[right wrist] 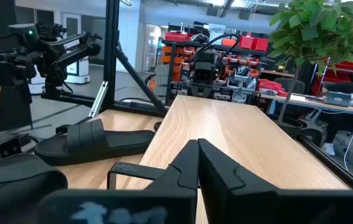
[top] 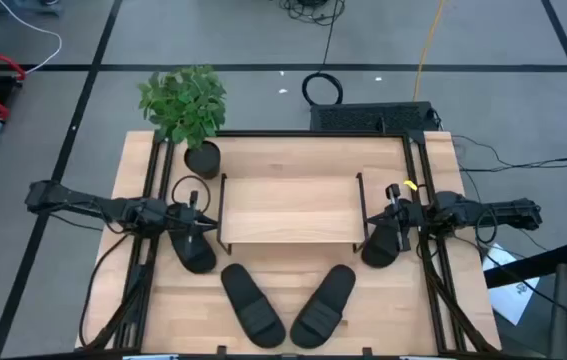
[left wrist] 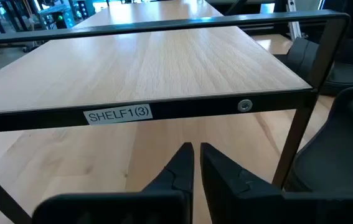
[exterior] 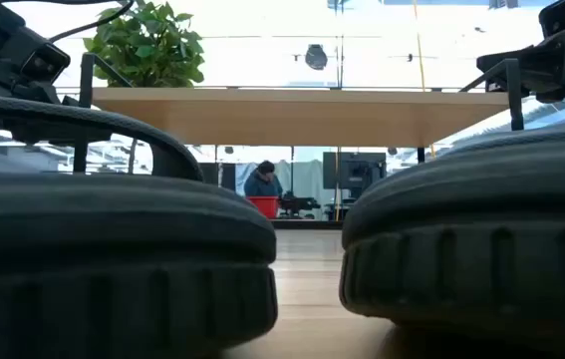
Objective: Pick and place slides into the shelf
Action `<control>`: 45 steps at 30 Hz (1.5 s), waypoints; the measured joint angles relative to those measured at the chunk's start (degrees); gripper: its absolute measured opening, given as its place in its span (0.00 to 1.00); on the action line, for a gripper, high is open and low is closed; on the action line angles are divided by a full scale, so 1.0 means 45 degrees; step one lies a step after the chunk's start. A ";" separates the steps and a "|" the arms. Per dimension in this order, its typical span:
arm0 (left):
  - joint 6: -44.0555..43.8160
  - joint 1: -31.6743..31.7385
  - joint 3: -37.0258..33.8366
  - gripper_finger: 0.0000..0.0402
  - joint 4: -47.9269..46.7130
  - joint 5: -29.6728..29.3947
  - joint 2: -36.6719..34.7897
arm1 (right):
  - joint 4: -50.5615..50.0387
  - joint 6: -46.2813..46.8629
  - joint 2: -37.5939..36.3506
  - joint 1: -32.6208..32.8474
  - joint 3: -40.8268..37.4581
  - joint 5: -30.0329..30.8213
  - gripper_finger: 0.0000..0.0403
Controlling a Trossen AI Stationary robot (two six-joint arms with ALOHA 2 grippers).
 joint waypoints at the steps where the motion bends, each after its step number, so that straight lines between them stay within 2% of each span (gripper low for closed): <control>1: 0.0000 0.0000 -0.0001 0.06 0.0000 0.0002 0.0005 | -0.0001 -0.0004 -0.0003 0.0004 -0.0005 0.0000 0.00; 12: 0.0000 0.0000 -0.0002 0.00 0.0000 0.0003 0.0000 | -0.0005 0.0000 -0.0002 0.0001 0.0000 0.0000 0.00; 23: 0.0005 0.0000 -0.0002 0.07 0.0000 0.0003 0.0003 | -0.0004 0.0000 -0.0002 -0.0001 -0.0002 0.0000 0.00; 38: 0.0000 0.0000 -0.0002 0.00 0.0000 -0.0001 0.0001 | -0.0002 -0.0002 -0.0002 0.0002 -0.0001 0.0003 0.00; 45: 0.0002 0.0000 -0.0002 0.05 0.0000 0.0003 0.0000 | -0.0005 0.0000 -0.0004 -0.0001 0.0000 0.0005 0.00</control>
